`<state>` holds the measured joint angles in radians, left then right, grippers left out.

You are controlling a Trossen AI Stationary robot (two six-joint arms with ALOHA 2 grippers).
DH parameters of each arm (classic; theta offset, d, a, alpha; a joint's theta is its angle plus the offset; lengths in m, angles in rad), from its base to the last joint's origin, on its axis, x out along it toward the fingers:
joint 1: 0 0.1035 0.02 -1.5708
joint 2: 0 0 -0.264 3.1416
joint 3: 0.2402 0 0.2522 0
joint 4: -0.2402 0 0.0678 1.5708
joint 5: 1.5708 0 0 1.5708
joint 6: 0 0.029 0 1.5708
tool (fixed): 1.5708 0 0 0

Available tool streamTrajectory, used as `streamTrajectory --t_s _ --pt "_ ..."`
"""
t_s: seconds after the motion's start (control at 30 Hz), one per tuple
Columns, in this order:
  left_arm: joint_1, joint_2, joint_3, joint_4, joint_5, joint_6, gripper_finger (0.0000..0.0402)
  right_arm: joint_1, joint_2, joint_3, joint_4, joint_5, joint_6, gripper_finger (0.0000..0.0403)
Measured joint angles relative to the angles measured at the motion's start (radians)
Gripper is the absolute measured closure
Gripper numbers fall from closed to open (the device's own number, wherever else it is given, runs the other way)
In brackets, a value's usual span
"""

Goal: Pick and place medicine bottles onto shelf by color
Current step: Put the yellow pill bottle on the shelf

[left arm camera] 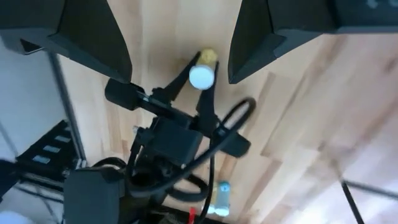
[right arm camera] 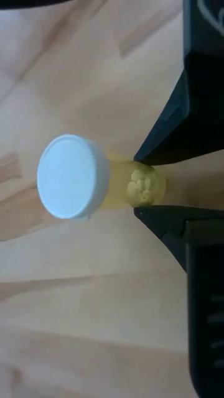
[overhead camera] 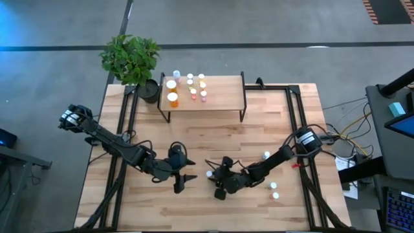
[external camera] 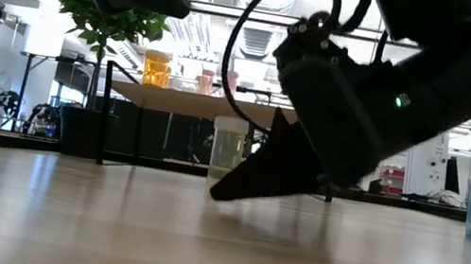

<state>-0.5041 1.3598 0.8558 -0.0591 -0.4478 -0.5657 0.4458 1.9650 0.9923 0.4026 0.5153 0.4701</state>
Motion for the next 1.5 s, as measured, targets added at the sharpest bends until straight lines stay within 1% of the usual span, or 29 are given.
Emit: streamTrajectory --t_s 0.1,0.27,0.37,0.53,0.6,0.7,0.8,0.9,1.0,1.1,1.2,1.4,1.5 --pt "0.0 0.0 0.0 -0.013 0.009 -0.062 0.0151 -0.002 -0.018 0.013 0.0 0.0 -0.018 0.0308" --pt "0.0 0.002 0.0 -0.029 0.009 -0.04 0.0151 -0.006 -0.042 0.047 -0.024 -0.004 -0.104 0.0306" --pt "0.0 0.007 0.0 -0.024 0.008 0.006 0.0151 -0.014 -0.052 0.1 -0.124 -0.01 -0.124 0.0306" --pt "-0.002 0.018 0.0 0.006 0.034 0.093 0.0151 -0.024 -0.057 0.224 -0.355 -0.045 -0.13 0.0306" --pt "-0.002 0.018 0.001 0.032 0.05 0.131 0.0151 -0.025 -0.059 0.27 -0.41 -0.046 -0.133 0.0305" --pt "-0.002 0.018 0.001 0.025 0.04 0.14 0.0151 -0.033 -0.059 0.33 -0.493 -0.049 -0.131 0.0305" --pt "0.0 0.018 0.001 0.025 -0.003 0.111 0.0151 -0.051 -0.059 0.372 -0.533 -0.051 -0.13 0.0305" --pt "0.003 0.018 0.001 0.02 -0.006 0.102 0.0151 -0.07 -0.059 0.405 -0.547 -0.058 -0.121 0.0305" --pt "0.003 0.018 0.001 0.017 -0.016 0.099 0.0151 -0.087 -0.059 0.44 -0.584 -0.117 -0.119 0.0305" --pt "0.005 0.018 0.001 -0.006 -0.034 0.049 0.0151 -0.101 -0.06 0.462 -0.624 -0.172 -0.13 0.0305" --pt "0.007 0.018 -0.015 -0.014 -0.036 -0.004 0.0151 -0.109 -0.06 0.473 -0.669 -0.185 -0.131 0.0305" --pt "0.007 0.018 -0.062 -0.006 -0.036 -0.131 0.0151 -0.109 -0.06 0.474 -0.684 -0.189 -0.13 0.0306" --pt "0.007 0.018 -0.076 -0.001 -0.035 -0.135 0.0151 -0.108 -0.06 0.473 -0.684 -0.21 -0.114 0.0307"
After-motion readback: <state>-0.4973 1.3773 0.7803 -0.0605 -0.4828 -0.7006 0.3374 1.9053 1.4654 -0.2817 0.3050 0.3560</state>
